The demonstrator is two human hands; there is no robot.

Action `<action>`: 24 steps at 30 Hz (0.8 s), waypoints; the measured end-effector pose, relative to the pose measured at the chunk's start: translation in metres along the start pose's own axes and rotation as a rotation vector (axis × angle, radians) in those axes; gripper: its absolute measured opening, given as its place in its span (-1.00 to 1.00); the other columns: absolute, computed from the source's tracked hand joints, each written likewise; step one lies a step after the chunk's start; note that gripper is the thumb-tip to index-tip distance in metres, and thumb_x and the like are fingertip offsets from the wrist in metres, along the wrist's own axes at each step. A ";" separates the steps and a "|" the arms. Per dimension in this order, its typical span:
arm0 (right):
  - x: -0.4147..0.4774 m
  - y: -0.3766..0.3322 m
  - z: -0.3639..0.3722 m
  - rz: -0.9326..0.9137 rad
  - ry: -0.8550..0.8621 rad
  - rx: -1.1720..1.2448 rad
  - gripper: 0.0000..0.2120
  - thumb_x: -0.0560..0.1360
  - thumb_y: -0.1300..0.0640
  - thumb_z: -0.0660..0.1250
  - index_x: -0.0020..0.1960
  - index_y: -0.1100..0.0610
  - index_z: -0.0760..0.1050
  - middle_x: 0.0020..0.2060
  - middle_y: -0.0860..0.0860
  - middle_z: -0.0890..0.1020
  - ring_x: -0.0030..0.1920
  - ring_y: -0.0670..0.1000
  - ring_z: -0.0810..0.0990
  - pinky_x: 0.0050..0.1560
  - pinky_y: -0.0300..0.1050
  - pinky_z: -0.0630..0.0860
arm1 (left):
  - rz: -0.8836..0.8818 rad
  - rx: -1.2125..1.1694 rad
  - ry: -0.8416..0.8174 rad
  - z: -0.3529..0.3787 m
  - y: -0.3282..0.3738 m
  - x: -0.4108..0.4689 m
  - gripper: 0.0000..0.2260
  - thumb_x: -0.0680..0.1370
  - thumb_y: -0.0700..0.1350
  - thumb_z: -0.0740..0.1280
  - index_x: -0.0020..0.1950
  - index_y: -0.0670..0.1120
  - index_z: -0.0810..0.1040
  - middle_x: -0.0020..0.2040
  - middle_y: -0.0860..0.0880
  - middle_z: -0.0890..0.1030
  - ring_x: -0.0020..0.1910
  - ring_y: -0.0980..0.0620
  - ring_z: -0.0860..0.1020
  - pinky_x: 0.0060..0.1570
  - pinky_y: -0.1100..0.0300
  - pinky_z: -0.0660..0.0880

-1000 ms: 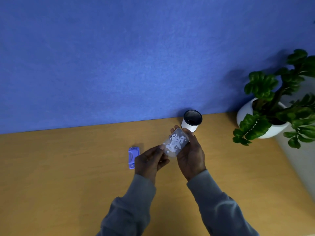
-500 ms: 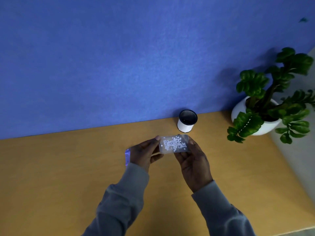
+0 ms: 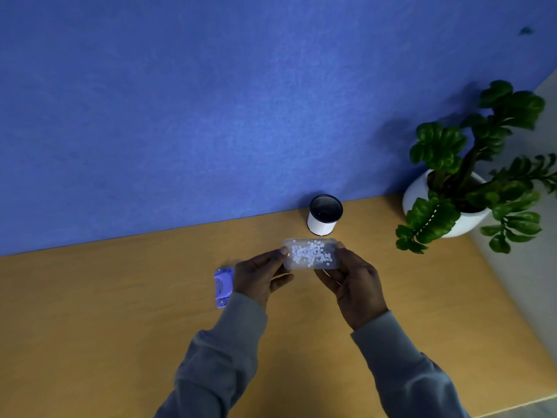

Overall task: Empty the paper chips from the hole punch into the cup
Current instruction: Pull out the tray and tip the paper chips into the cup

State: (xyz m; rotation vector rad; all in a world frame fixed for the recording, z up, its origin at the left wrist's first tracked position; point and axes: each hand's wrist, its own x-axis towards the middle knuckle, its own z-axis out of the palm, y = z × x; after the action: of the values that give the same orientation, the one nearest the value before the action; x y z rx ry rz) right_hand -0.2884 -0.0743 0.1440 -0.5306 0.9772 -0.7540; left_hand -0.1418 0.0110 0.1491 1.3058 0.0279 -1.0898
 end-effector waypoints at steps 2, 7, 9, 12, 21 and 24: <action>0.002 -0.003 0.000 -0.008 0.015 -0.021 -0.83 0.55 0.13 0.42 0.00 0.19 0.74 0.01 0.21 0.76 0.01 0.15 0.76 -0.11 -0.04 0.69 | -0.001 0.000 0.004 0.002 -0.001 0.003 -0.89 0.48 -0.24 0.48 -0.06 -0.28 0.70 -0.20 -0.19 0.69 -0.27 -0.07 0.62 -0.31 0.16 0.64; 0.007 -0.006 0.002 -0.020 0.040 -0.015 -0.85 0.52 0.15 0.45 -0.03 0.21 0.74 -0.01 0.22 0.76 -0.02 0.14 0.77 -0.12 -0.05 0.69 | -0.004 -0.004 -0.009 0.006 -0.002 0.014 -0.84 0.47 -0.20 0.50 -0.04 -0.28 0.70 -0.17 -0.19 0.70 -0.25 -0.05 0.66 -0.28 0.15 0.64; 0.010 -0.008 0.002 -0.021 0.044 -0.002 -0.85 0.53 0.16 0.44 -0.03 0.21 0.74 -0.01 0.22 0.76 -0.02 0.14 0.77 -0.14 -0.05 0.69 | 0.003 -0.010 -0.016 0.009 -0.002 0.020 -0.82 0.46 -0.15 0.51 -0.04 -0.25 0.70 -0.18 -0.15 0.73 -0.24 -0.02 0.69 -0.27 0.15 0.64; 0.017 -0.012 0.003 -0.024 0.053 0.019 -0.85 0.56 0.17 0.42 -0.01 0.23 0.73 0.00 0.22 0.76 0.01 0.15 0.77 -0.15 -0.07 0.69 | 0.029 -0.011 -0.023 0.011 0.001 0.032 -0.85 0.46 -0.10 0.52 -0.07 -0.16 0.71 -0.19 -0.09 0.75 -0.21 0.01 0.72 -0.25 0.15 0.64; 0.045 -0.019 -0.006 -0.026 0.096 0.082 -0.77 0.56 0.17 0.42 0.14 0.28 0.67 0.07 0.23 0.74 0.07 0.16 0.75 -0.11 -0.09 0.69 | 0.271 0.241 0.159 0.017 -0.020 0.093 -0.82 0.50 -0.19 0.47 -0.29 -0.01 0.67 -0.40 0.02 0.67 -0.39 0.08 0.61 -0.28 0.12 0.63; 0.054 -0.019 -0.008 -0.025 0.116 0.101 -0.77 0.55 0.17 0.42 0.14 0.26 0.67 0.07 0.22 0.75 0.07 0.15 0.75 -0.10 -0.08 0.69 | 0.427 0.601 0.189 0.015 -0.034 0.114 -0.85 0.53 -0.17 0.39 -0.18 0.04 0.68 -0.28 0.04 0.70 -0.26 0.01 0.67 -0.06 0.14 0.61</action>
State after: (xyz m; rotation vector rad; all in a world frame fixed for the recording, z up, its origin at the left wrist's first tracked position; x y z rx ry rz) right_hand -0.2831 -0.1284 0.1240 -0.4154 1.0356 -0.8596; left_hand -0.1112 -0.0665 0.0633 1.8431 -0.4486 -0.6175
